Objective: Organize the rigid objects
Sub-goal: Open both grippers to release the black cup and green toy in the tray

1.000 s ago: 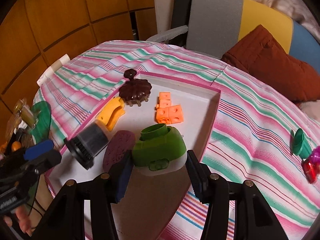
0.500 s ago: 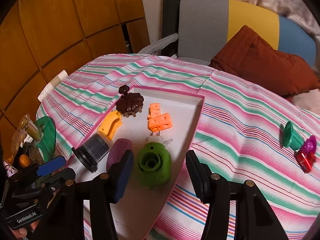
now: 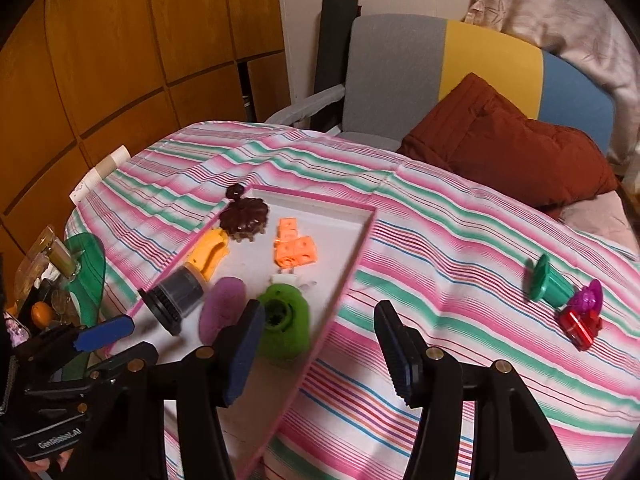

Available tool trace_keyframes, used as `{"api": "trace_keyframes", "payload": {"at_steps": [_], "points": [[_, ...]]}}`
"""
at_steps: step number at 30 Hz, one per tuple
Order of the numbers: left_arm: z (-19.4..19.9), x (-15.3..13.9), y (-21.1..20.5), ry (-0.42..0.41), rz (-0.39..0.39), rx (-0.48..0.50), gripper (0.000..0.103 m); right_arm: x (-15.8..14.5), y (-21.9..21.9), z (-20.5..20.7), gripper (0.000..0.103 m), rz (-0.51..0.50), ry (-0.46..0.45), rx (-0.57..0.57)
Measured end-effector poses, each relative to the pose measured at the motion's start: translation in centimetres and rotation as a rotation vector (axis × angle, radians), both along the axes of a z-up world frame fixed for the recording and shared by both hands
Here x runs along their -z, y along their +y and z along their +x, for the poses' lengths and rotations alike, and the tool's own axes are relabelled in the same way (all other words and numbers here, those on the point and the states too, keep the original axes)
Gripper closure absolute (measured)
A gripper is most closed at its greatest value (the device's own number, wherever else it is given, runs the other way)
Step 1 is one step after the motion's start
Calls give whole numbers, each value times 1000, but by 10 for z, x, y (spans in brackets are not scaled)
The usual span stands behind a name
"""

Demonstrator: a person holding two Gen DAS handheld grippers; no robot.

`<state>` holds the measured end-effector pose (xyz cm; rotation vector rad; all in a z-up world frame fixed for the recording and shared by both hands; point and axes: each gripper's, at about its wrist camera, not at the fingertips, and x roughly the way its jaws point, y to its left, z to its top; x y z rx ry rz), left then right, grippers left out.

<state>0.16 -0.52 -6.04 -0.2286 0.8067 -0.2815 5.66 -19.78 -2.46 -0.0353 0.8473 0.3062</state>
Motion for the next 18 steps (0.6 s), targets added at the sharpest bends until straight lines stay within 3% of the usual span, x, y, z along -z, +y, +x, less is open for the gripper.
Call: {"api": "trace_keyframes", "payload": {"at_steps": [8, 15, 18], "points": [[2, -9, -49, -8, 31, 119, 51, 31, -85, -5, 43, -59, 41, 122], [5, -14, -98, -2, 63, 216, 51, 49, -213, 27, 42, -112, 47, 352], [4, -16, -113, -8, 80, 247, 51, 62, -250, 45, 42, -112, 77, 392]]}}
